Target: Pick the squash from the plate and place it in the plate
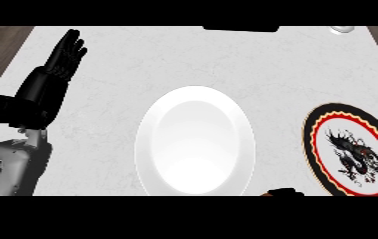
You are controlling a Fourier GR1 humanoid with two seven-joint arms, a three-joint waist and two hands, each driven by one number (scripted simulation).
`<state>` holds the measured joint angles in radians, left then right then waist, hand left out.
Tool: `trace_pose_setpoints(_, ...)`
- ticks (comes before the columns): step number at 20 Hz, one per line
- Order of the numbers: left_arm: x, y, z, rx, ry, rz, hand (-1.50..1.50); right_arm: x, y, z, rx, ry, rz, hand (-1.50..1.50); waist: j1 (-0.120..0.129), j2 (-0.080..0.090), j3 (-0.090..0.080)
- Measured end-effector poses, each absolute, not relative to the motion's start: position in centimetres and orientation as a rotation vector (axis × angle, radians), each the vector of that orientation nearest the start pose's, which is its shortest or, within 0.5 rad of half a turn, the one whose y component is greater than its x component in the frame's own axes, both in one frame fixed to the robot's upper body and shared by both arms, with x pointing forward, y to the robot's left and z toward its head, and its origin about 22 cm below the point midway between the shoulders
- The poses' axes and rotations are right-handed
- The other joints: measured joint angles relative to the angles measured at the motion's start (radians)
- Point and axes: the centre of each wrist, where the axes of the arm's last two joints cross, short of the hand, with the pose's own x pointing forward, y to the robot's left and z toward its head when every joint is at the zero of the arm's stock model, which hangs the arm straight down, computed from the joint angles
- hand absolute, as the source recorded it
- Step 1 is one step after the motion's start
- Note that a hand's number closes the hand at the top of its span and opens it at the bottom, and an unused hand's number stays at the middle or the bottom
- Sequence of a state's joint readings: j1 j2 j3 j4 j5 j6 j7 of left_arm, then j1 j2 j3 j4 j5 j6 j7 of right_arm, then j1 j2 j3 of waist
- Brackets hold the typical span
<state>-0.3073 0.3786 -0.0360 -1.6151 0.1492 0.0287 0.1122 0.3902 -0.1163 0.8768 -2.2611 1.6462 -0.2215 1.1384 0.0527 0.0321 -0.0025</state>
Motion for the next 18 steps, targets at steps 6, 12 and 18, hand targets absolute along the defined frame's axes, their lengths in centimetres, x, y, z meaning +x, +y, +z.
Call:
trace_pose_setpoints(6, 30.5, 26.9, 11.7, 0.097, -1.785, -0.273, 0.0, 12.2, -11.1, 8.8, -1.15, -1.196, 0.31, -1.5, 0.007, 0.001, 0.002)
trace_pose_setpoints(12, 30.6, 26.5, 11.3, 0.084, -1.779, -0.278, 0.0, 17.5, -10.0, 7.9, -1.113, -1.278, 0.237, -1.5, 0.015, -0.005, 0.004)
trace_pose_setpoints(18, 30.4, 26.5, 11.0, 0.087, -1.768, -0.279, 0.0, 21.8, -9.6, 8.7, -1.11, -1.428, 0.071, -1.5, 0.01, -0.015, 0.005)
